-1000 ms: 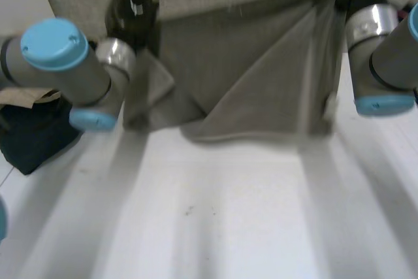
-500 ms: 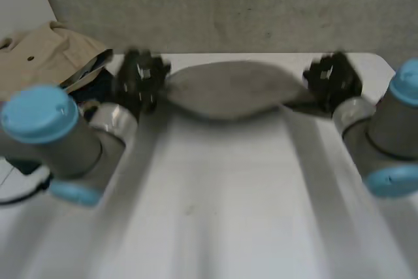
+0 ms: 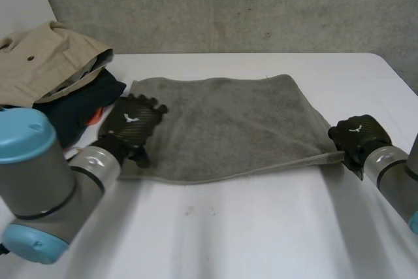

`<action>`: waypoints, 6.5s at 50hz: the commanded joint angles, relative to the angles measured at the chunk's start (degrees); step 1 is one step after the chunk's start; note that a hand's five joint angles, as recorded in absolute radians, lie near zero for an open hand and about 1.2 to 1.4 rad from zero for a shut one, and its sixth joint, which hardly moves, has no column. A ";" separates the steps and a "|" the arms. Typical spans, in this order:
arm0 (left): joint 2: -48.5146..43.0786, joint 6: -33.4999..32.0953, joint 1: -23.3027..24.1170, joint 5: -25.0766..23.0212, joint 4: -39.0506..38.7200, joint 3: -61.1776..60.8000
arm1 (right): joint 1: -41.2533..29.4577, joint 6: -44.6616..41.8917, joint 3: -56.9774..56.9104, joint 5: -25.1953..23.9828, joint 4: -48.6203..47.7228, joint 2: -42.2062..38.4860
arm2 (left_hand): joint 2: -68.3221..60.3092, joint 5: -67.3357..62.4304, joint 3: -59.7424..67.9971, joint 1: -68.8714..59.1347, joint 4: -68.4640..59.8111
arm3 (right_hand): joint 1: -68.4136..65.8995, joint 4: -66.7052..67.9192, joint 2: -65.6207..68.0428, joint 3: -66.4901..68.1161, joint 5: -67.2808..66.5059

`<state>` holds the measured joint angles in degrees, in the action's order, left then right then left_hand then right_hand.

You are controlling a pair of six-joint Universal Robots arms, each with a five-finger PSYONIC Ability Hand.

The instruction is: Fold the laundry.

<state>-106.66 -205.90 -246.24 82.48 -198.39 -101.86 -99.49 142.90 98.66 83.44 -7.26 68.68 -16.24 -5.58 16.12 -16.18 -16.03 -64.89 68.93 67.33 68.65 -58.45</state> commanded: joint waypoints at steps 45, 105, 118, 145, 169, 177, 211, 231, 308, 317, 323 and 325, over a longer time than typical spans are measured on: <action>0.11 2.79 -11.02 -4.00 2.66 1.49 | 2.19 -1.03 0.57 -2.50 2.59 10.66 | -63.76 -64.42 63.88 -63.82 -63.97 | -15.11 11.07 12.67 11.35 -11.55; -17.70 -13.12 -3.28 6.11 -12.90 37.98 | -0.89 -10.19 -31.61 3.05 -22.37 -9.16 | -63.76 -64.42 63.88 -63.82 -63.97 | -15.11 11.07 12.67 11.35 -11.55; -21.14 -12.86 -0.64 6.29 -11.75 16.71 | -0.80 -9.57 -24.05 -0.30 -5.07 -16.91 | -63.76 -64.42 63.88 -63.82 -63.97 | -15.11 11.07 12.67 11.35 -11.55; -2.58 -19.19 -0.20 7.61 24.30 3.32 | 9.84 -26.37 -5.59 -0.30 15.97 0.85 | -63.76 -64.42 63.88 -63.82 -63.97 | -15.11 11.07 12.67 11.35 -11.55; -27.64 -15.76 2.08 17.80 7.23 33.39 | 0.87 -21.96 -24.92 1.11 -22.27 -24.11 | -63.76 -64.42 63.88 -63.82 -63.97 | 0.32 -4.36 -2.75 -4.08 3.88; -25.45 -15.67 5.16 18.51 3.28 32.87 | 0.87 -12.41 -22.56 2.87 -22.72 -18.87 | 6.03 5.37 -5.91 5.97 5.82 | 54.89 -58.93 -57.33 -58.65 58.45; -8.75 -7.15 6.48 17.72 1.96 11.86 | 18.27 -5.53 -6.90 -11.73 -0.92 -11.63 | 5.85 5.20 -5.74 5.80 5.65 | -15.05 11.01 12.61 11.29 -11.49; -3.30 -6.97 6.21 17.72 1.61 8.08 | 21.44 -16.16 -8.14 -1.71 -6.80 -5.75 | 6.02 5.37 -5.90 5.97 5.82 | -15.11 11.07 12.67 11.35 -11.55; 10.32 -1.96 3.67 17.19 1.61 -1.49 | -36.19 -2.44 -16.65 -2.93 -10.40 -11.17 | 6.02 5.37 -5.91 5.97 5.82 | -15.11 11.07 12.67 11.35 -11.55; 10.42 2.52 1.12 16.92 2.05 -1.85 | -42.28 -3.07 -21.67 -5.22 -11.64 -17.61 | 5.68 5.03 -5.57 5.63 5.48 | -10.34 6.30 7.90 6.58 -6.78; 7.71 5.33 1.81 16.49 1.78 2.09 | -38.43 12.55 -20.18 -4.61 -12.52 -13.23 | 5.52 4.87 -5.40 5.46 5.31 | 54.89 -58.93 -57.33 -58.65 58.45; 6.47 5.60 2.26 16.49 1.69 3.50 | -34.75 19.30 -18.70 -4.26 -11.91 -9.73 | 5.52 4.87 -5.40 5.46 5.31 | 54.89 -58.93 -57.33 -58.65 58.45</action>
<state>-96.77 -202.02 -245.21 99.23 -196.48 -102.36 -141.26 145.90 77.33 78.04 -19.52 52.24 -11.92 -2.80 12.27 -11.10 -11.87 -13.73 15.35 13.93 15.16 -4.57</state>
